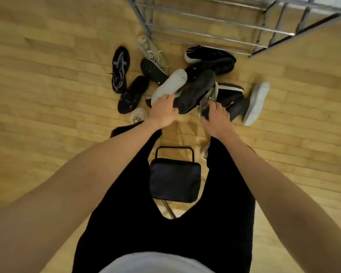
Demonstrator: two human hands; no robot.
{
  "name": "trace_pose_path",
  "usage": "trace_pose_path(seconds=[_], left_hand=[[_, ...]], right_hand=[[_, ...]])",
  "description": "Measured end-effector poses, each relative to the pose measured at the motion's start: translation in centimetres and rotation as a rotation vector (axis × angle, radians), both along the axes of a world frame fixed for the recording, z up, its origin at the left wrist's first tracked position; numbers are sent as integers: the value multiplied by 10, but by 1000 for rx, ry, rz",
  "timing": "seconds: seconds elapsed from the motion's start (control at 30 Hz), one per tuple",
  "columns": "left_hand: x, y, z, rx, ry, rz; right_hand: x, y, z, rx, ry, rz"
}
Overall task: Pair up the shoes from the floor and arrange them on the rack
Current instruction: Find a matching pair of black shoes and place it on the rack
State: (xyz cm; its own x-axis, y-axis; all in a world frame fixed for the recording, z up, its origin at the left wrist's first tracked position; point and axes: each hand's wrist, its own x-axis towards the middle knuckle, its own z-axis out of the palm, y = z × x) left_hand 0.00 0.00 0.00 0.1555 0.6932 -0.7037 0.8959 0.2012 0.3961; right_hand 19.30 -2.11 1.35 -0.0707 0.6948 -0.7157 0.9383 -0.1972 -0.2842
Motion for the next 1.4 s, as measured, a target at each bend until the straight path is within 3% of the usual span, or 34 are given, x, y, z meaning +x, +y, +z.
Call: trace_pose_path(seconds=[0.1, 0.3, 0.47, 0.7, 0.9, 1.13, 1.2, 1.4], left_hand=[[12, 10, -60, -15, -8, 46], [33, 22, -182, 25, -76, 9], [42, 25, -260, 27, -80, -98], [37, 9, -325, 72, 9, -206], [38, -6, -332, 111, -31, -162], [18, 2, -305, 93, -325, 220], [9, 4, -288, 118, -403, 313], [-21, 7, -229, 284, -525, 339]], right_hand=[[4, 7, -63, 6, 6, -81], [23, 24, -186, 146, 7, -36], [36, 41, -263, 411, -107, 216], [23, 57, -321, 461, -252, 517], [18, 59, -322, 485, -256, 483], [20, 61, -305, 536, -221, 454], [16, 58, -295, 548, -220, 398], [12, 29, -264, 750, -58, 128]])
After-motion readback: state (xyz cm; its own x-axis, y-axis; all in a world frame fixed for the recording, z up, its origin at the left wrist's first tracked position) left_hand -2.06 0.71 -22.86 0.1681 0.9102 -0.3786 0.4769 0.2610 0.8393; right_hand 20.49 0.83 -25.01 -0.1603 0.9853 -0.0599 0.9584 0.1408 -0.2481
